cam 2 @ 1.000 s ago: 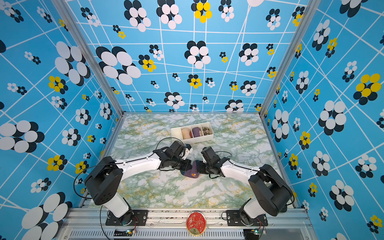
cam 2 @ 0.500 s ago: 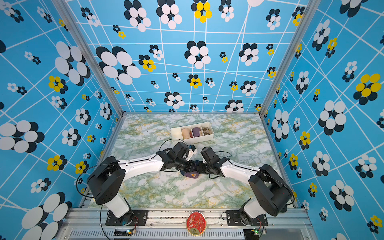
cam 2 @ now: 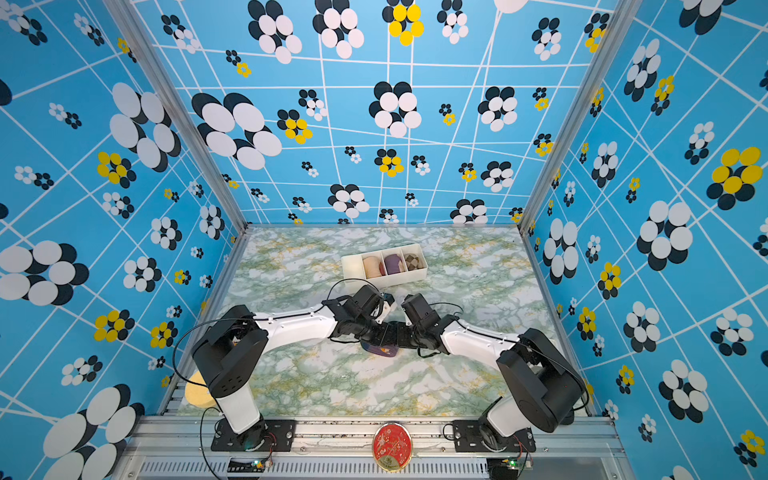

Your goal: Roll the socks

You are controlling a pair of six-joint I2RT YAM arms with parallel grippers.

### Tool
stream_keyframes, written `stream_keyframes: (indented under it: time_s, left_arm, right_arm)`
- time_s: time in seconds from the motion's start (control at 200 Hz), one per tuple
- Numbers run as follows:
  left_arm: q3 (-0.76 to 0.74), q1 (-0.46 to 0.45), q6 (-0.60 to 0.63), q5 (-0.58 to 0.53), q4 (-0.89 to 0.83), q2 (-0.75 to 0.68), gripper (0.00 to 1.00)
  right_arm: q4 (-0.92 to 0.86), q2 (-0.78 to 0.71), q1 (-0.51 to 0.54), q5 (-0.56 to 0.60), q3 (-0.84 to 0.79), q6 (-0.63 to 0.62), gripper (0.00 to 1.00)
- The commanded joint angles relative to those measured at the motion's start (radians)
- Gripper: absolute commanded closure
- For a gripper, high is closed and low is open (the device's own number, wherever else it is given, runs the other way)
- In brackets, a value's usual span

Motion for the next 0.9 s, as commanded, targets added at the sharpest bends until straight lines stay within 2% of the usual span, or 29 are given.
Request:
stream_keyframes:
  time_s: [0.0, 0.12, 0.53, 0.705, 0.895]
  left_arm:
    - [0.012, 0.007, 0.042, -0.062, -0.086, 0.032, 1.00]
    - [-0.005, 0.020, 0.047, -0.074, -0.088, 0.035, 1.00]
    - [-0.098, 0.089, 0.038, -0.048, -0.012, 0.049, 1.00]
    - [-0.127, 0.110, 0.019, 0.000, 0.048, 0.078, 1.00]
    - [-0.160, 0.142, 0.001, 0.049, 0.107, 0.075, 1.00]
  right_arm:
    - [-0.006, -0.013, 0.010, 0.008, 0.017, -0.011, 1.00]
    - [0.008, -0.021, 0.010, -0.003, 0.015, -0.010, 0.98]
    - [0.078, -0.070, -0.011, -0.054, -0.023, 0.017, 0.65]
    - [0.119, -0.122, -0.050, -0.098, -0.070, 0.041, 0.60]
    - [0.151, -0.118, -0.096, -0.108, -0.119, 0.058, 0.61]
